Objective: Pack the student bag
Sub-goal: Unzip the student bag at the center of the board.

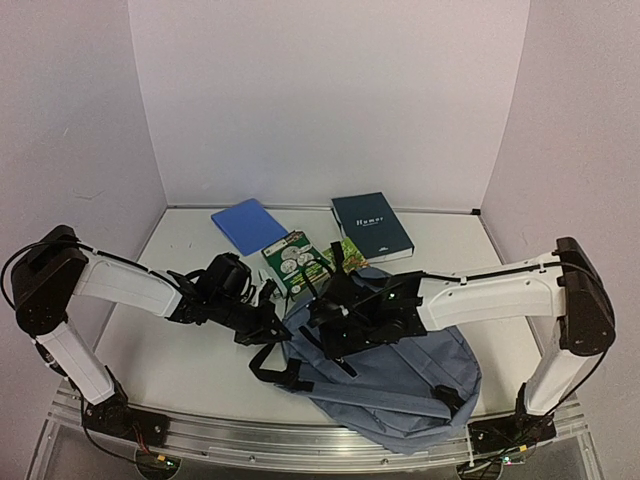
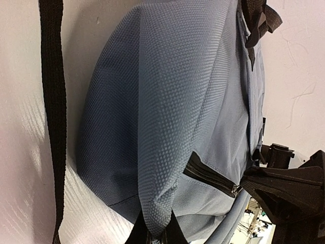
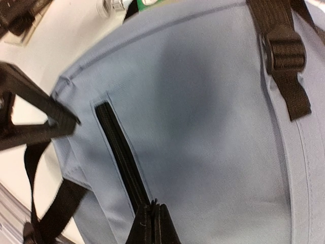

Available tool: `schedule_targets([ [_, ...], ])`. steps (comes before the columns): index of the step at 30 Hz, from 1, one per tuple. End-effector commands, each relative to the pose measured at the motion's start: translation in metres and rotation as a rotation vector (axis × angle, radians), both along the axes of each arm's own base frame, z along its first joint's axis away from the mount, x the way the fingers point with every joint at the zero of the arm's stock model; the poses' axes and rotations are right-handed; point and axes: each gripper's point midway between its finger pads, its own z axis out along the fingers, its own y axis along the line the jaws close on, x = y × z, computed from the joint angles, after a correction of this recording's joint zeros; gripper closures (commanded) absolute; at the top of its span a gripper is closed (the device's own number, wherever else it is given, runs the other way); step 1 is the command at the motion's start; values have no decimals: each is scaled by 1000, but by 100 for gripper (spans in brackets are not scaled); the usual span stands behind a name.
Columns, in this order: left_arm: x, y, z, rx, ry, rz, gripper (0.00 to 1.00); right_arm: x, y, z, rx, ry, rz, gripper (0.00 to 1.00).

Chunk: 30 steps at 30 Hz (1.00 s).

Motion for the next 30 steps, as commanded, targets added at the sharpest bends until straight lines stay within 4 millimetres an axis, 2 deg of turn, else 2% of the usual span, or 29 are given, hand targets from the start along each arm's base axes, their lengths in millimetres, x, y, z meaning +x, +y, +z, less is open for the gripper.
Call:
schedule_targets([
  [1, 9, -11, 8, -40, -33, 3, 100, 29, 31, 25, 91, -126, -59, 100],
  [7, 11, -13, 10, -48, -37, 4, 100, 47, 53, 37, 135, -198, -84, 100],
  [14, 13, -14, 12, -53, -41, 14, 100, 74, 65, 55, 155, -329, -155, 100],
  [21, 17, -16, 15, -61, -51, 26, 100, 101, 86, 73, 214, -396, -184, 100],
  [27, 23, -10, 20, -52, -85, 69, 100, 115, 85, 76, 221, -414, -214, 100],
  [30, 27, -8, 20, -40, -97, 92, 100, 119, 80, 81, 219, -415, -202, 93],
])
